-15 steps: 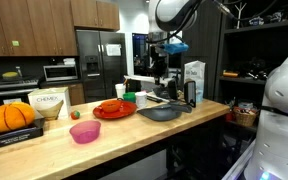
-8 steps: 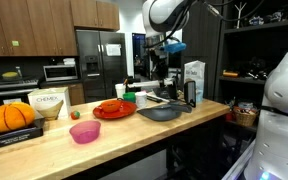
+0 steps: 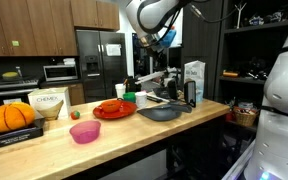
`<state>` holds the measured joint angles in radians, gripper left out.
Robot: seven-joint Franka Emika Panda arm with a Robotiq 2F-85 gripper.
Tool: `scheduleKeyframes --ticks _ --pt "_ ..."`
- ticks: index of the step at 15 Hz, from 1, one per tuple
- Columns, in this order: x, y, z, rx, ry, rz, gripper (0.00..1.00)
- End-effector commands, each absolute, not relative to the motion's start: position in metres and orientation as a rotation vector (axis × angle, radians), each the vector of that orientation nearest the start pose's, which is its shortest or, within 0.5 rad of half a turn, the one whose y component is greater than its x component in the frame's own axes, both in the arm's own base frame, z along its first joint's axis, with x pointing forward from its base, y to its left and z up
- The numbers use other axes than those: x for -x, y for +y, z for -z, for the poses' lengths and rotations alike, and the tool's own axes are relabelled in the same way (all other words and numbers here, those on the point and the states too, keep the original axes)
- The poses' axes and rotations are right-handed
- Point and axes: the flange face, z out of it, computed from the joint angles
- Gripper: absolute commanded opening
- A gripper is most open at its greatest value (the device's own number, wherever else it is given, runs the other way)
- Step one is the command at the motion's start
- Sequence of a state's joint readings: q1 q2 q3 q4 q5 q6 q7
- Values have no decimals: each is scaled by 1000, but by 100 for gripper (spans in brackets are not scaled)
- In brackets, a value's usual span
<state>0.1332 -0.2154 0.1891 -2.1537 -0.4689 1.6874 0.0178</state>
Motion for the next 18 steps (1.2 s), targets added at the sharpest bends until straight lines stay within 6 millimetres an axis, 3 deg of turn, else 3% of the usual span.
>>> scheduleKeyframes --ticks 1,13,18 --pt "-479 112 -496 -2354 574 275 2" --pt "-524 141 -508 -1791 1159 491 2" --pt "-537 148 -507 -1520 1217 644 2"
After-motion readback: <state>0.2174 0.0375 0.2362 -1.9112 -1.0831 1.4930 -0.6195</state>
